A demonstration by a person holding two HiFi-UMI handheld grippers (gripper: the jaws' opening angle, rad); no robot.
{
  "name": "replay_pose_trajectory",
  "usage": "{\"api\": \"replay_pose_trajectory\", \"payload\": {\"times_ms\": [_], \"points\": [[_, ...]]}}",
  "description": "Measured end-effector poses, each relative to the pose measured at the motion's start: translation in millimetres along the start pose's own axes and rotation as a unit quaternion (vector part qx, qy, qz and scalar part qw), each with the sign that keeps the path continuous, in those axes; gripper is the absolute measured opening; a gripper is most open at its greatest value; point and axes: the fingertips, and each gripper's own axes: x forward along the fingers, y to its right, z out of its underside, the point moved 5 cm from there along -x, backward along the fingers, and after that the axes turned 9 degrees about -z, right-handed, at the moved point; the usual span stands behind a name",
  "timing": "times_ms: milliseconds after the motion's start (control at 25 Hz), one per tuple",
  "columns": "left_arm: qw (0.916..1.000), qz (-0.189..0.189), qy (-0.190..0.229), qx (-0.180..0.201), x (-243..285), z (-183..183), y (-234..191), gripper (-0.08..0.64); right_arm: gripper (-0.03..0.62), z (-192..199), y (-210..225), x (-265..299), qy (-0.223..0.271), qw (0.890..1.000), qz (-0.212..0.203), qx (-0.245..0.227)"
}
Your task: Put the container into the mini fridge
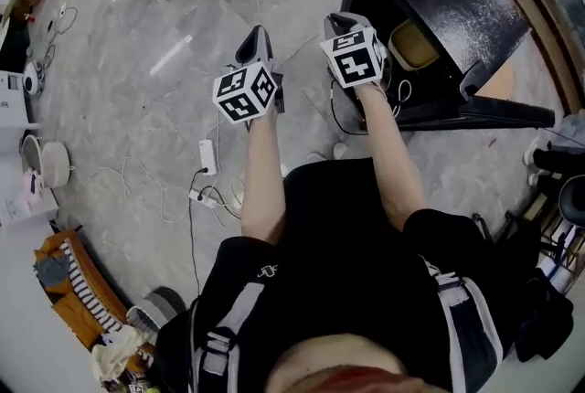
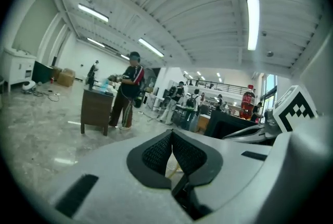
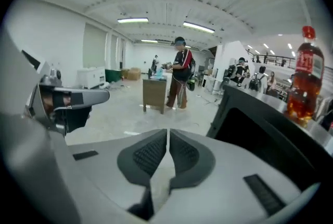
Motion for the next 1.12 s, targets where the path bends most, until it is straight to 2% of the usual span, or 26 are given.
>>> {"api": "replay_pose_trajectory", "payload": {"times_ms": [120,200,360,520,640,800,1120], "points": [[0.9986,-0.048,0.023,-0.007,-22.1,-14.1,-33.5,0.009,0.021,-20.3,-20.0,16.6,0.051,0.995,-0.063,0.051],[0.9957,-0.082,0.042,-0.01,-38.2,-25.8,-55.3,0.009,0.021,-39.8,-37.7,28.6,0.08,0.99,-0.1,0.066],[0.9841,-0.157,0.082,-0.008,-77.1,-50.7,-95.9,0.009,0.021,-85.3,-78.7,50.2,0.144,0.975,-0.16,0.056],[0.9712,-0.211,0.111,-0.006,-112.9,-67.9,-122.0,0.009,0.02,-112.5,-107.1,50.9,0.216,0.956,-0.19,0.051],[0.9622,-0.242,0.125,0.007,-132.0,-79.1,-132.3,0.009,0.013,-125.6,-123.9,44.8,0.252,0.944,-0.211,0.036],[0.9556,-0.261,0.132,0.033,-137.9,-87.4,-130.8,0.009,0.011,-135.6,-130.9,40.9,0.261,0.94,-0.221,0.008],[0.9569,-0.252,0.135,0.051,-125.5,-95.1,-118.4,0.009,0.011,-144.0,-122.3,37.4,0.273,0.937,-0.215,-0.009]]}}
